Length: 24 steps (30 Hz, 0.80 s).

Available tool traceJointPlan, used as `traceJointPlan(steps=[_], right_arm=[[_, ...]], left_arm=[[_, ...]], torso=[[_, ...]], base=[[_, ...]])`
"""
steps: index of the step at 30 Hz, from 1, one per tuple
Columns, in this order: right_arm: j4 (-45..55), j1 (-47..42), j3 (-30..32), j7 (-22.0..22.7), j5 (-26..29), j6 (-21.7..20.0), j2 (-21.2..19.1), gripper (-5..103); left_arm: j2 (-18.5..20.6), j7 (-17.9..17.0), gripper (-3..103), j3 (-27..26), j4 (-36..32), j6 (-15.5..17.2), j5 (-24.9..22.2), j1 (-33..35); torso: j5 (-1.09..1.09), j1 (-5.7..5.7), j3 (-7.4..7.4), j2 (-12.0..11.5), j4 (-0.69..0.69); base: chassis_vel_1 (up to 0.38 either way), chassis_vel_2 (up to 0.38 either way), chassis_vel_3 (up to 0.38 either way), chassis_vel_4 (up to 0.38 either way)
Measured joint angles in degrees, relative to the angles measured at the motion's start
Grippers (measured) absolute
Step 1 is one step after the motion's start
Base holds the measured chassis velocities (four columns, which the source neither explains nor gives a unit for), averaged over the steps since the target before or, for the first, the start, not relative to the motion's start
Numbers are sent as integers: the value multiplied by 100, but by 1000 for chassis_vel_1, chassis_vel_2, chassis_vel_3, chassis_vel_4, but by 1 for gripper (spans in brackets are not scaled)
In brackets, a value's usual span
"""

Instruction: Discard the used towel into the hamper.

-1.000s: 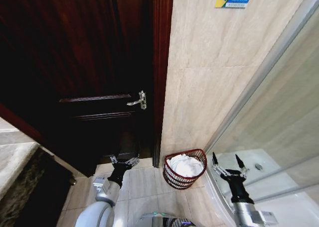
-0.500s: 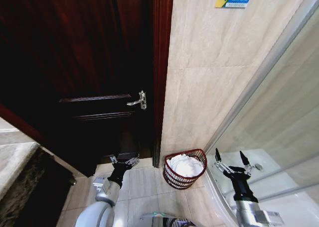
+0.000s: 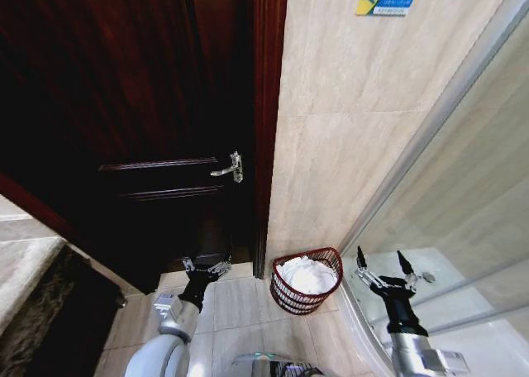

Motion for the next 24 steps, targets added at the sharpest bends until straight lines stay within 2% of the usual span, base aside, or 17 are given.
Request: traceJointPlan(steps=[20, 24], right_arm=[[-11, 4, -1, -5, 2, 0, -1, 100], [-12, 4, -1, -5, 2, -1, -1, 100]], left_arm=[[0, 0, 100, 0, 0, 0, 0, 0], [0, 0, 100, 0, 0, 0, 0, 0]], torso=[[0, 349, 416, 764, 0], [0, 367, 441, 808, 0]], base=[[0, 0, 0, 0], [0, 0, 0, 0]])
